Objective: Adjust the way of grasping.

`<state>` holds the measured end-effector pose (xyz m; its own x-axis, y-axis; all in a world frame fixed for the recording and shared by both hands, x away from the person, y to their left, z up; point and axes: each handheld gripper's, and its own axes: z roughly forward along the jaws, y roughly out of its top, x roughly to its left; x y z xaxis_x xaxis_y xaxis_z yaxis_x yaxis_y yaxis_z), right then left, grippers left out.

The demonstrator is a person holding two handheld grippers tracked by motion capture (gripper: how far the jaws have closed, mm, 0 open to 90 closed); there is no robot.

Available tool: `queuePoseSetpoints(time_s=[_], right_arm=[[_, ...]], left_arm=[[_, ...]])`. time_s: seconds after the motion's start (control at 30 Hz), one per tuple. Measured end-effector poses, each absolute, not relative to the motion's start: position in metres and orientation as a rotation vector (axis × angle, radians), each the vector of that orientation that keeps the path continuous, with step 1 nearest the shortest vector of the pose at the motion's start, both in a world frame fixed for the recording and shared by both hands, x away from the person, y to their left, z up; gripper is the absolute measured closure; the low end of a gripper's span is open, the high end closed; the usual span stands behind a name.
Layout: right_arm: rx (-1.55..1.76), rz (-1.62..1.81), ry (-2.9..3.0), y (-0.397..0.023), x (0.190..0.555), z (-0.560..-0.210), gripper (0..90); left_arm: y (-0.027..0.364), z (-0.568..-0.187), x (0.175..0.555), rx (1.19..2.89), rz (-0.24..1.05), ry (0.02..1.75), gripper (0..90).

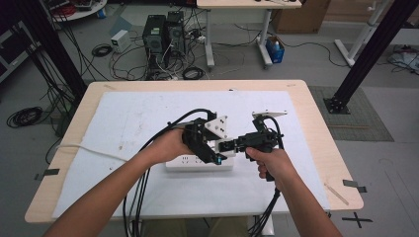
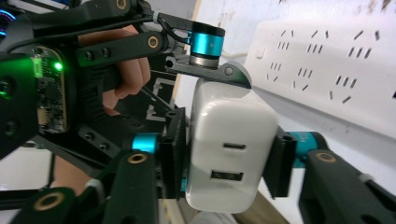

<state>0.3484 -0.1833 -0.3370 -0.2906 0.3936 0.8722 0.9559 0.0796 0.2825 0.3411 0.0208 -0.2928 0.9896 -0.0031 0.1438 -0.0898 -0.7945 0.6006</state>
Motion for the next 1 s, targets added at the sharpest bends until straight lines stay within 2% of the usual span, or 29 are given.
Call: queuePoseSetpoints(time_s=[0.07,0.1,0.13,0.17,0.4,1.0], right_arm=[[-1.358,-1.187,-1.752,-0.184,0.348,-0.338,62.1],[-1.358,-1.187,-1.752,-0.184,0.348,-0.338,62.1],[-1.362,-1.187,-1.788,-0.184,0.348,-0.338,62.2],[-1.383,-1.178,-1.856,-0.185,0.347,-0.338,62.2],[-1.451,-1.15,-2.026,-0.195,0.351,-0.333,62.2],[-1.411,-0.978,-2.368,-0.185,0.38,-0.308,62.2]], left_arm=[[0.02,-0.295,0.343,2.494,0.141,-0.032,41.2],[0.02,-0.295,0.343,2.494,0.141,-0.032,35.8],[0.021,-0.299,0.346,2.521,0.093,0.047,35.8],[0.024,-0.3,0.347,2.542,0.086,0.051,22.1],[0.064,-0.306,0.356,2.627,0.015,0.164,21.4],[0.185,-0.321,0.374,2.771,0.062,0.451,21.4]])
